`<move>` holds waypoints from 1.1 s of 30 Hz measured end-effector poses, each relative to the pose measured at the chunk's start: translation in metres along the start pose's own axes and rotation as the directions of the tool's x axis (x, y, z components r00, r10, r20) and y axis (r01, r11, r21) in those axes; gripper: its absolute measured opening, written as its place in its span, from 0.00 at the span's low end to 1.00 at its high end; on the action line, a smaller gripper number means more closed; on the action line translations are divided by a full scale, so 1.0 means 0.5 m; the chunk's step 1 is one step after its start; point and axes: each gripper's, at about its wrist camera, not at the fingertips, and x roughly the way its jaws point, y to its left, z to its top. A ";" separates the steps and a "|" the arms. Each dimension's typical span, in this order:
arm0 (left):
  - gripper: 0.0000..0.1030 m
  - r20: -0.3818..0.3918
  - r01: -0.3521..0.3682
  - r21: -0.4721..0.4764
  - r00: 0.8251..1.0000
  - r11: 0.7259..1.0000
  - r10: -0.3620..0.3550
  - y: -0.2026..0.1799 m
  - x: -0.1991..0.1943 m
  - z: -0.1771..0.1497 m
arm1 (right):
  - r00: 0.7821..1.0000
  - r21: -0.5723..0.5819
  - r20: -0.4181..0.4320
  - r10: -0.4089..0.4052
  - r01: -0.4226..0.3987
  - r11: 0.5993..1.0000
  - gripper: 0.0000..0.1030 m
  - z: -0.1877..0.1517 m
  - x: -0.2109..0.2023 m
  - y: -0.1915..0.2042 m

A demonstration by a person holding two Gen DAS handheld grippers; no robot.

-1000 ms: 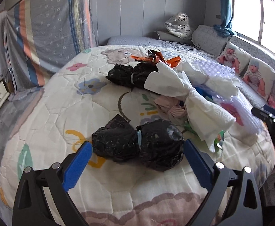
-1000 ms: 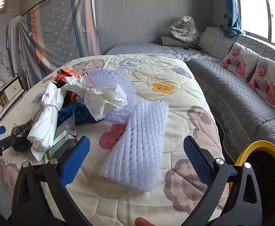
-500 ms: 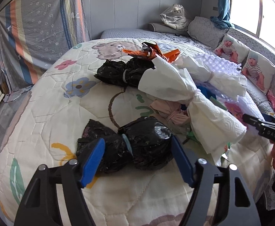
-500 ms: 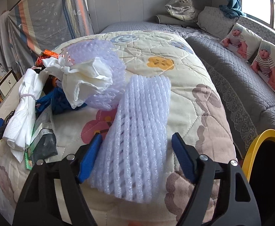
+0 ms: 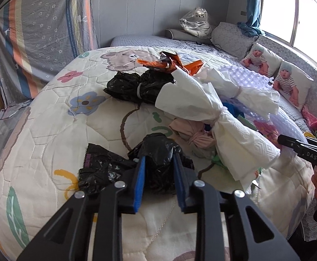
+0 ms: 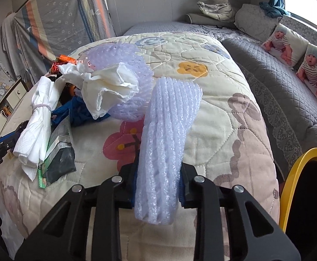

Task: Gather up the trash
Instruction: 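Carry the foam sleeve and black bag over the yellow-rimmed bin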

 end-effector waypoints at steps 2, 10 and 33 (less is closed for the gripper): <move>0.17 0.009 0.003 -0.002 1.000 1.000 -0.003 0.001 -0.008 -0.001 | 1.000 -0.005 -0.004 0.010 -0.010 1.000 0.24 -0.002 -0.004 0.004; 0.16 0.073 0.067 -0.061 0.995 0.996 -0.063 0.033 -0.067 -0.002 | 0.998 0.000 0.036 0.043 -0.043 0.999 0.24 -0.009 -0.063 0.000; 0.16 0.155 0.253 0.071 0.953 0.965 -0.261 -0.151 -0.130 0.080 | 0.982 0.048 0.187 -0.039 0.030 0.998 0.24 -0.015 -0.221 -0.103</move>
